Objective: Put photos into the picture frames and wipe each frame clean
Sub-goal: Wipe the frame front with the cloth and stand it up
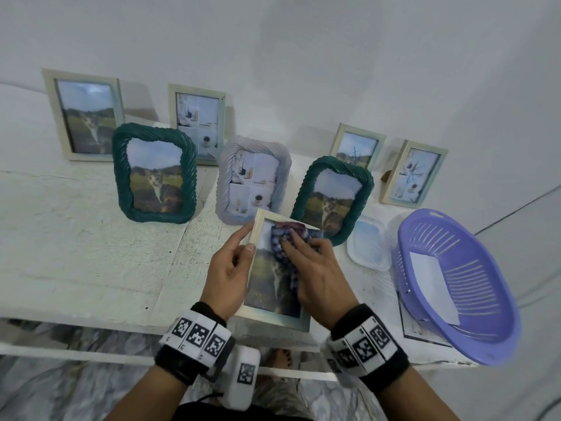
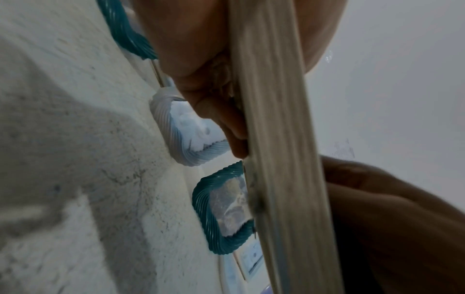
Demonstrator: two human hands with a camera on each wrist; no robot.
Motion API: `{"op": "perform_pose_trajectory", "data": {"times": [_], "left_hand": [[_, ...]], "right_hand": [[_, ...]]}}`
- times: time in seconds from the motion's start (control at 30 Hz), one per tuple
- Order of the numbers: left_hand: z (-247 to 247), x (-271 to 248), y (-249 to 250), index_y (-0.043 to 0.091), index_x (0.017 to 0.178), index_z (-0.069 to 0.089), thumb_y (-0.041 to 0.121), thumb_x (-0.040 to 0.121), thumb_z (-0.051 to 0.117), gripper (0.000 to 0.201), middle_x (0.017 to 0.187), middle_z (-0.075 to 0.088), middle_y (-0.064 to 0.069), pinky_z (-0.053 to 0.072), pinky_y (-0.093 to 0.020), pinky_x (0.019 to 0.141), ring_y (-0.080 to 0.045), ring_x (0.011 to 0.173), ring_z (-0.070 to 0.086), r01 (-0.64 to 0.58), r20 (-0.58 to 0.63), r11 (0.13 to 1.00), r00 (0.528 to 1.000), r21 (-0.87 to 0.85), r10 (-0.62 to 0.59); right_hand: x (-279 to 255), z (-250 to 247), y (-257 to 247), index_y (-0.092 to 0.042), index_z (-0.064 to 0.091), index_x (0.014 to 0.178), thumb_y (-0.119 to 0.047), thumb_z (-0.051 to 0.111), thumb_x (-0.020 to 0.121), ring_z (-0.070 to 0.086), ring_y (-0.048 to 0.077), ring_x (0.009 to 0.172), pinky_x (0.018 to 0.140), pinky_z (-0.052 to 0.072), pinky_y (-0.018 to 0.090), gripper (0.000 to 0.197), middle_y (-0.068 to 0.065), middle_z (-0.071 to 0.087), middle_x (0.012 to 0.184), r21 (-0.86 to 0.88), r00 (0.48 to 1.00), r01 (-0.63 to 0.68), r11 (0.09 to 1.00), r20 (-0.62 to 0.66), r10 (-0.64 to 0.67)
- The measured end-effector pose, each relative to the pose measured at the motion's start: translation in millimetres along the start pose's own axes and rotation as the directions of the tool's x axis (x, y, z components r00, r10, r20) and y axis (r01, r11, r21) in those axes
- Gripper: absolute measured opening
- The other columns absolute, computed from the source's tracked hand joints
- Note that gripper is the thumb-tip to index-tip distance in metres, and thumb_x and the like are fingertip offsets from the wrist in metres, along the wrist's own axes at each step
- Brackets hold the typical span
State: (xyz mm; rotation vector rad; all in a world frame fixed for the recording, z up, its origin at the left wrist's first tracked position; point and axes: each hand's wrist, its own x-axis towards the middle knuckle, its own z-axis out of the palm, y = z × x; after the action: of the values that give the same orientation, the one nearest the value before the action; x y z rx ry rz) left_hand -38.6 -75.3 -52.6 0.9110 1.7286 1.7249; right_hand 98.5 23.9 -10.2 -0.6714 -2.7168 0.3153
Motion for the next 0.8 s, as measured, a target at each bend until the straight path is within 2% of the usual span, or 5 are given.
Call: {"op": "perform_pose_trajectory", "data": {"times": [0.13,0.33,0.5,0.63,0.8], "left_hand": [[-5.2,3.5,1.4,0.025,0.137,0.050,0.014,0.102,0.042,0.038,0.069,0.064,0.010,0.049,-0.015,0.063,-0.004,0.064,0.062,0.025,-0.008,0.999,1.000,-0.033,-0.025],[-9.0,-3.8,-0.8,0.033,0.136,0.047,0.016,0.102,0.043,0.038,0.045,0.034,0.012,0.027,-0.012,0.048,-0.004,0.044,0.029,0.004,-0.021,0.999,1.000,0.033,-0.004],[-6.8,-3.2,0.6,0.033,0.135,0.049,0.016,0.102,0.044,0.038,0.047,0.037,0.010,0.030,-0.017,0.047,-0.004,0.047,0.029,0.002,-0.010,1.000,1.000,0.006,-0.002],[-13.4,-0.3,-5.8,0.038,0.134,0.052,0.020,0.102,0.044,0.038,0.059,0.052,-0.014,0.052,-0.033,0.061,-0.018,0.058,0.051,0.043,-0.036,0.998,0.998,-0.049,-0.045],[-15.0,-4.3,-4.6,0.030,0.137,0.049,0.015,0.101,0.044,0.039,0.048,0.025,0.010,0.025,-0.013,0.046,-0.004,0.045,0.023,0.029,-0.073,0.999,0.997,0.042,-0.026]], "right_hand": [[-24.5,7.3,-23.5,-0.011,0.063,0.122,-0.004,0.048,0.078,0.039,0.022,0.097,0.086,0.043,0.029,0.047,0.010,0.057,0.134,0.102,0.995,0.092,0.990,0.037,-0.096],[-28.2,-4.8,-7.3,-0.016,0.071,0.108,-0.001,0.051,0.070,0.042,0.023,0.094,0.080,0.047,0.031,0.046,0.005,0.063,0.127,0.084,0.986,0.129,0.988,0.094,-0.137],[-2.8,1.1,-1.0,-0.010,0.067,0.117,-0.006,0.039,0.076,0.038,0.024,0.093,0.083,0.045,0.033,0.050,0.013,0.061,0.129,-0.010,1.000,-0.001,1.000,-0.021,0.001],[-22.0,3.6,-23.9,-0.015,0.069,0.115,-0.012,0.037,0.081,0.043,0.025,0.094,0.084,0.042,0.030,0.047,0.007,0.060,0.131,0.094,0.988,0.118,0.989,0.086,-0.126],[-33.1,-6.4,-14.9,-0.020,0.073,0.106,-0.003,0.047,0.071,0.041,0.020,0.100,0.084,0.045,0.030,0.047,-0.002,0.060,0.131,0.174,0.965,0.161,0.971,0.178,-0.192]]}}
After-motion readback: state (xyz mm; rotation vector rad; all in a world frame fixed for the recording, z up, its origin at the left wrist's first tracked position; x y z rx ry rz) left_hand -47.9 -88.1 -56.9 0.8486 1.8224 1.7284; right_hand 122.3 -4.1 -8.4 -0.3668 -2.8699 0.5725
